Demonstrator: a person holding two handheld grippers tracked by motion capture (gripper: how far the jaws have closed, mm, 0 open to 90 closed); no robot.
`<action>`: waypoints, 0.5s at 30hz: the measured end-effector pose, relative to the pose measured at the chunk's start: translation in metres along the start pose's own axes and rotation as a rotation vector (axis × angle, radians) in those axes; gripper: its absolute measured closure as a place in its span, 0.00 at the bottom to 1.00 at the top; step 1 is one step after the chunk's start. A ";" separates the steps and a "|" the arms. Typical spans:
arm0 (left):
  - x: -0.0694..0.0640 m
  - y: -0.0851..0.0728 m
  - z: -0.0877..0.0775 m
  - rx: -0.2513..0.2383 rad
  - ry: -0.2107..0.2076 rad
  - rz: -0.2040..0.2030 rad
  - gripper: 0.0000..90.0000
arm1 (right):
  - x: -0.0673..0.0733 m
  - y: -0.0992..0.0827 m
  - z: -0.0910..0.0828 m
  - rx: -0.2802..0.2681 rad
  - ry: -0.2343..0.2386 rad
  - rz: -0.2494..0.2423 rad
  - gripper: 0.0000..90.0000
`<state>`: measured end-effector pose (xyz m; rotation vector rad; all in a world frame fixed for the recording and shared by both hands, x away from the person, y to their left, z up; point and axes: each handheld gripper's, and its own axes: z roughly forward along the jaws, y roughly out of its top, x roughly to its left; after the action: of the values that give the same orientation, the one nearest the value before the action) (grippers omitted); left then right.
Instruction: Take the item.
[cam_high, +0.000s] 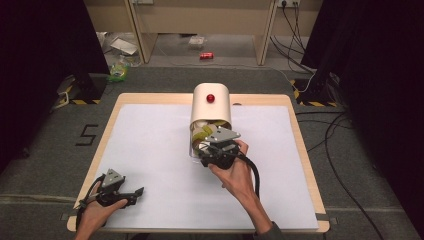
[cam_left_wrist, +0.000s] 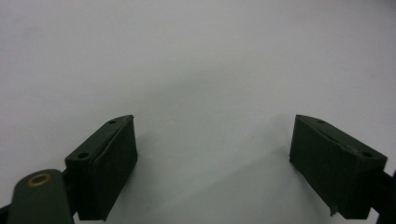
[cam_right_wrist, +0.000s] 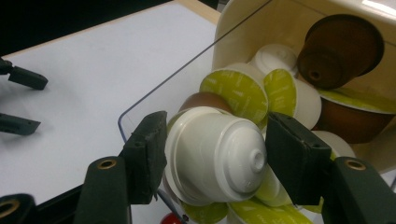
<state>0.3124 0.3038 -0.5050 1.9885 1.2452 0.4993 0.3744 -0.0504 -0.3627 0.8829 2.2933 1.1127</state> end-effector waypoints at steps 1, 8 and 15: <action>0.000 0.000 0.000 0.000 0.000 0.000 0.16 | -0.001 0.001 -0.001 -0.009 0.001 0.002 0.45; 0.000 0.000 0.000 0.000 0.000 0.000 0.16 | -0.005 0.002 -0.009 -0.044 0.015 0.022 0.45; 0.000 0.000 0.000 0.000 0.000 0.000 0.16 | -0.004 0.004 -0.019 -0.067 0.034 0.031 0.45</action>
<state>0.3124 0.3037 -0.5050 1.9886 1.2453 0.4999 0.3672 -0.0609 -0.3480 0.8834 2.2629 1.2198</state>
